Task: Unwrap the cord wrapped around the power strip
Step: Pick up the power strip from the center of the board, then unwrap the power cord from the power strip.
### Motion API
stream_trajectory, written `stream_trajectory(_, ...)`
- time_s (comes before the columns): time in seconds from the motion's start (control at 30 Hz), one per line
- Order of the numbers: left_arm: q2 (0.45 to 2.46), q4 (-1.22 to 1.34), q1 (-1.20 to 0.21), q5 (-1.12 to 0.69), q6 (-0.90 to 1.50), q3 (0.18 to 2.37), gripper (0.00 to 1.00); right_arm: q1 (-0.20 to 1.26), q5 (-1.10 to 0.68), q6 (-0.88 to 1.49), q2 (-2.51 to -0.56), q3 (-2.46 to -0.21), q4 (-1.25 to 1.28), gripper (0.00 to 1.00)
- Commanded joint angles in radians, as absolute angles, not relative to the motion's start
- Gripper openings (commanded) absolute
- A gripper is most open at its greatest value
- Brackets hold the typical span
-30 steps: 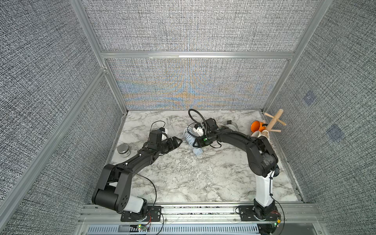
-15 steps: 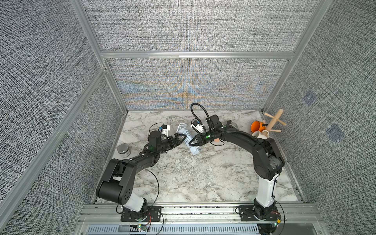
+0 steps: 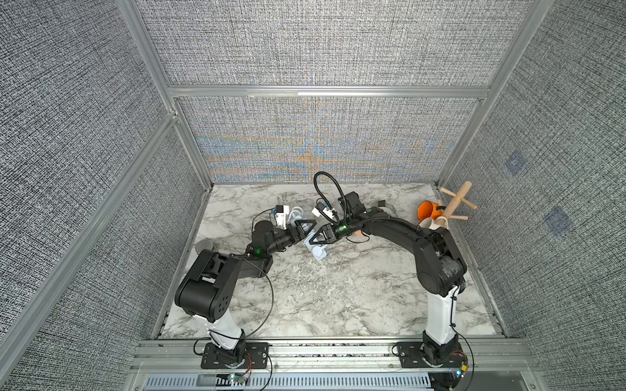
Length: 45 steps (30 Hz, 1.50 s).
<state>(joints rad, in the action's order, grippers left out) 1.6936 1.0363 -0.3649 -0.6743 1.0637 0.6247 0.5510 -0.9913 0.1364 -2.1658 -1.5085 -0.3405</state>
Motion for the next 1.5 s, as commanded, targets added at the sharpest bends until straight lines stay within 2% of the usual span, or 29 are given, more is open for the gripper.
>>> stream_trajectory(0.0,1.688,1.135,-0.373,-0.671,1.084,0.614,0.69,0.553,-1.04,0.146,-2.179,-1.527,-0.279,0.18)
stream_trajectory(0.13,1.664,1.075,-0.373,-0.642,1.057,0.615,0.49,0.552,-1.023,0.148,-2.198,-1.549,-0.291,0.19)
stream_trajectory(0.2,1.644,1.018,-0.372,-0.622,1.042,0.625,0.4,0.551,-1.011,0.142,-2.204,-1.559,-0.305,0.25)
stream_trajectory(0.3,1.608,0.901,-0.373,-0.601,1.007,0.651,0.31,0.545,-0.958,0.132,-2.2,-1.574,-0.33,0.5)
stream_trajectory(0.37,1.578,0.765,-0.372,-0.587,0.96,0.684,0.25,0.536,-0.858,0.123,-2.189,-1.594,-0.367,0.7)
stream_trajectory(0.47,1.534,0.494,-0.373,-0.555,0.847,0.755,0.2,0.524,-0.647,0.104,-2.143,-1.608,-0.403,0.85)
stream_trajectory(0.63,1.509,0.047,-0.371,-0.536,0.663,0.942,0.12,0.515,-0.496,0.063,-2.012,-1.533,-0.36,0.98)
stream_trajectory(0.77,1.543,-0.298,-0.364,-0.532,0.548,1.134,0.07,0.539,-0.425,-0.026,-1.875,-1.389,-0.287,0.98)
stream_trajectory(0.87,1.611,-0.417,-0.345,-0.643,0.493,1.237,0.0,0.589,-0.421,-0.12,-1.778,-1.272,-0.204,0.98)
stream_trajectory(1.03,1.776,-0.616,-0.338,-0.777,0.342,1.396,0.0,0.691,-0.407,-0.301,-1.659,-1.114,-0.046,0.97)
stream_trajectory(1.13,1.832,-0.655,-0.339,-0.811,0.309,1.419,0.0,0.732,-0.418,-0.382,-1.665,-1.124,-0.054,0.93)
stream_trajectory(1.27,1.835,-0.633,-0.339,-0.837,0.306,1.392,0.0,0.791,-0.347,-0.467,-1.726,-1.189,-0.127,0.88)
stream_trajectory(1.3,1.834,-0.637,-0.339,-0.839,0.303,1.39,0.0,0.8,-0.338,-0.477,-1.744,-1.209,-0.144,0.8)
stream_trajectory(1.33,1.833,-0.64,-0.338,-0.843,0.301,1.391,0.0,0.806,-0.339,-0.486,-1.762,-1.226,-0.163,0.77)
stream_trajectory(1.47,1.83,-0.648,-0.339,-0.865,0.286,1.393,0.0,0.827,-0.35,-0.509,-1.812,-1.266,-0.202,0.76)
